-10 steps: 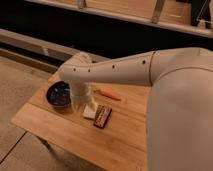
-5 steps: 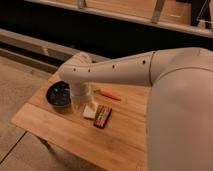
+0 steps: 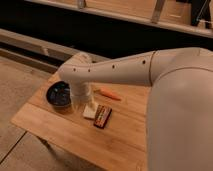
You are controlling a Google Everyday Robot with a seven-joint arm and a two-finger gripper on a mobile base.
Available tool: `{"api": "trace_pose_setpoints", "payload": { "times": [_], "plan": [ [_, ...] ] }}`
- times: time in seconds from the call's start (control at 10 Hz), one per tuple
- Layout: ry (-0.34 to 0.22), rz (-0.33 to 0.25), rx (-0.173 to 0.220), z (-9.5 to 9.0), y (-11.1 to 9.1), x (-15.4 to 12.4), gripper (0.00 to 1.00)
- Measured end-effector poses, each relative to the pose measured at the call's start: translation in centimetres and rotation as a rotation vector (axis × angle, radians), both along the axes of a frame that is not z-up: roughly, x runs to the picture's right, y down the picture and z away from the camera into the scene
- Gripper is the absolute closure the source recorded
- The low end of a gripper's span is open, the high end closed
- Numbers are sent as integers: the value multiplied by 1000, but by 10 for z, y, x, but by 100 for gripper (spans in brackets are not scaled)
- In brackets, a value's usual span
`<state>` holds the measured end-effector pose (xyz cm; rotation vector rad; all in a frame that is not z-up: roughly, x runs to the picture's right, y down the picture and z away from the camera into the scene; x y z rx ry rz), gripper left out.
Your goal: Place the eraser in the ceramic cup
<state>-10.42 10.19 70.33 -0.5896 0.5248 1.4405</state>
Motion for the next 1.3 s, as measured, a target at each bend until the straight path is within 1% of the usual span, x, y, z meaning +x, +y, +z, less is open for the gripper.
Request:
{"api": "trace_pose_setpoints", "payload": {
  "times": [0.8, 0.9, 1.0, 1.2, 1.3],
  "plan": [
    [0, 0, 1, 0, 0, 0, 35],
    [7, 10, 4, 0, -2, 0, 35],
    [27, 44, 19, 3, -9, -1, 35],
    [92, 169, 56, 10, -29, -1, 35],
    [159, 260, 76, 14, -41, 10, 35]
  ]
}}
